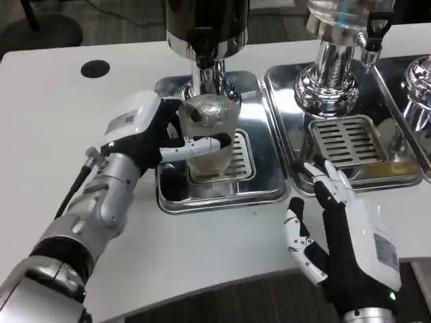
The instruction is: Grasp the cup under the faucet to collect the drink, then remove the cup.
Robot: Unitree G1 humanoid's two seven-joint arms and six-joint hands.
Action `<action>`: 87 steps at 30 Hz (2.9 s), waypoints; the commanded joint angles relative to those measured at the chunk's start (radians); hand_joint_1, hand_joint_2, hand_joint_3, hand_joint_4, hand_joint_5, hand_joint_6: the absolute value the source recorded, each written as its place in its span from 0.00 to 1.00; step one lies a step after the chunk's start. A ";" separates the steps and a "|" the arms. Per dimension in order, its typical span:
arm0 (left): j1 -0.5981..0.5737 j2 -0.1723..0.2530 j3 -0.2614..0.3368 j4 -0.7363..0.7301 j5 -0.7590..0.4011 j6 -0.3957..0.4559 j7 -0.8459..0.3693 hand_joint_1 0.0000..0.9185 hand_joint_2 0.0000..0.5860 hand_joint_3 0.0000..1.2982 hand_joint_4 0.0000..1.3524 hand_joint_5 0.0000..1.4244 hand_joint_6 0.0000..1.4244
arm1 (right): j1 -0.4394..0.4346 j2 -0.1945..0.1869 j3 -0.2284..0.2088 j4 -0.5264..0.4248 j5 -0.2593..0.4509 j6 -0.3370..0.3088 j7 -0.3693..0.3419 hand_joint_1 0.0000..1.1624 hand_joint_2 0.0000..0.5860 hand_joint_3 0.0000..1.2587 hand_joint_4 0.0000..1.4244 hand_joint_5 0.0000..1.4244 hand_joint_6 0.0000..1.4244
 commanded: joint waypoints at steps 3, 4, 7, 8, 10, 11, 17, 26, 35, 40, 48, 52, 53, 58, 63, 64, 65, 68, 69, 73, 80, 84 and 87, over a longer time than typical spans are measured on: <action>-0.029 -0.010 -0.021 0.012 0.007 0.014 -0.036 0.32 0.33 0.41 0.47 0.61 0.79 | 0.009 0.009 0.000 -0.022 -0.010 0.011 -0.004 0.34 0.99 0.18 0.05 0.04 0.14; -0.027 -0.009 -0.021 0.011 0.004 0.012 -0.043 0.30 0.31 0.39 0.45 0.59 0.77 | 0.007 0.009 0.000 -0.020 -0.008 0.009 -0.003 0.34 0.99 0.18 0.05 0.04 0.14; -0.017 0.003 -0.022 0.004 0.001 0.003 -0.047 0.23 0.26 0.34 0.40 0.52 0.68 | -0.003 0.010 0.001 -0.013 -0.002 0.008 0.004 0.34 0.99 0.19 0.05 0.04 0.14; -0.014 0.007 -0.022 0.001 0.002 0.001 -0.046 0.20 0.24 0.33 0.39 0.50 0.65 | -0.006 0.010 0.002 -0.011 -0.004 0.007 0.003 0.34 0.99 0.19 0.05 0.04 0.14; -0.008 0.018 -0.020 -0.004 0.000 -0.004 -0.046 0.18 0.21 0.33 0.37 0.47 0.63 | -0.013 0.010 0.003 -0.005 -0.001 0.006 0.007 0.34 0.99 0.19 0.05 0.05 0.14; -0.006 0.021 -0.019 -0.006 -0.001 -0.005 -0.045 0.18 0.21 0.32 0.36 0.46 0.61 | -0.015 0.010 0.004 -0.003 -0.002 0.005 0.006 0.34 0.99 0.19 0.05 0.05 0.14; 0.007 0.050 -0.008 -0.019 -0.013 -0.021 -0.051 0.14 0.18 0.28 0.28 0.36 0.46 | -0.015 0.006 0.006 -0.004 0.001 0.003 0.007 0.34 0.97 0.19 0.05 0.05 0.15; 0.023 0.082 0.002 -0.048 -0.021 -0.050 -0.076 0.12 0.14 0.24 0.22 0.29 0.40 | -0.008 0.001 0.002 -0.023 0.011 0.000 0.024 0.35 0.98 0.19 0.05 0.05 0.15; 0.011 0.061 -0.025 -0.048 0.002 -0.044 -0.113 0.13 0.16 0.22 0.21 0.29 0.40 | 0.015 0.000 -0.010 -0.055 0.017 0.003 0.032 0.35 0.98 0.19 0.05 0.05 0.16; -0.001 0.044 -0.042 -0.038 0.012 -0.021 -0.136 0.15 0.19 0.20 0.20 0.28 0.42 | 0.030 0.006 -0.015 -0.063 0.022 0.007 0.031 0.35 0.98 0.19 0.05 0.05 0.16; -0.007 0.043 -0.052 -0.042 0.011 -0.010 -0.143 0.09 0.16 0.09 0.06 0.17 0.33 | 0.030 0.012 -0.012 -0.061 0.025 0.008 0.037 0.35 0.98 0.19 0.05 0.05 0.16; 0.000 0.066 -0.049 -0.068 0.007 -0.022 -0.132 0.04 0.12 0.06 0.00 0.09 0.26 | 0.030 0.012 -0.013 -0.059 0.029 0.006 0.040 0.35 0.98 0.19 0.05 0.05 0.16; 0.001 0.070 -0.047 -0.072 0.005 -0.024 -0.131 0.03 0.12 0.04 0.00 0.08 0.24 | 0.029 0.012 -0.012 -0.057 0.032 0.004 0.041 0.35 0.98 0.19 0.05 0.05 0.16; 0.035 0.123 -0.015 -0.135 -0.020 -0.057 -0.125 0.00 0.10 0.01 0.00 0.00 0.16 | 0.019 0.013 -0.016 -0.054 0.036 -0.001 0.042 0.35 0.98 0.19 0.05 0.05 0.16; 0.082 0.164 0.021 -0.209 -0.042 -0.085 -0.145 0.00 0.10 0.01 0.00 0.00 0.16 | 0.020 0.011 -0.018 -0.052 0.039 -0.003 0.043 0.35 0.98 0.19 0.05 0.06 0.16; 0.090 0.171 0.025 -0.223 -0.046 -0.087 -0.151 0.00 0.10 0.01 0.00 0.00 0.16 | 0.019 0.010 -0.018 -0.050 0.041 -0.004 0.045 0.35 0.98 0.19 0.05 0.06 0.16; 0.102 0.180 0.031 -0.241 -0.051 -0.092 -0.155 0.00 0.10 0.01 0.00 0.00 0.16 | 0.018 0.012 -0.020 -0.048 0.046 -0.004 0.046 0.35 0.98 0.19 0.05 0.06 0.16; 0.151 0.216 0.065 -0.319 -0.083 -0.121 -0.182 0.00 0.10 0.03 0.00 0.00 0.15 | 0.014 0.009 -0.021 -0.049 0.046 -0.007 0.043 0.35 0.98 0.19 0.05 0.06 0.16; 0.169 0.227 0.079 -0.346 -0.097 -0.135 -0.194 0.00 0.10 0.03 0.00 0.00 0.15 | 0.014 0.009 -0.021 -0.050 0.044 -0.008 0.041 0.35 0.98 0.19 0.05 0.06 0.16; 0.202 0.251 0.126 -0.407 -0.177 -0.211 -0.272 0.07 0.18 0.07 0.03 0.06 0.22 | 0.002 0.007 -0.020 -0.044 0.042 -0.007 0.047 0.35 0.98 0.19 0.05 0.06 0.16; 0.178 0.244 0.208 -0.470 -0.352 -0.311 -0.458 0.05 0.15 0.11 0.08 0.09 0.29 | -0.022 0.001 -0.023 -0.023 0.054 -0.015 0.052 0.35 0.97 0.19 0.06 0.06 0.15; 0.155 0.229 0.231 -0.466 -0.392 -0.313 -0.507 0.04 0.15 0.11 0.09 0.12 0.34 | -0.021 -0.002 -0.026 -0.020 0.058 -0.017 0.047 0.35 0.97 0.19 0.06 0.06 0.15; 0.127 0.215 0.242 -0.442 -0.410 -0.293 -0.543 0.04 0.15 0.12 0.09 0.13 0.35 | -0.018 -0.001 -0.026 -0.017 0.058 -0.019 0.040 0.35 0.97 0.19 0.06 0.06 0.15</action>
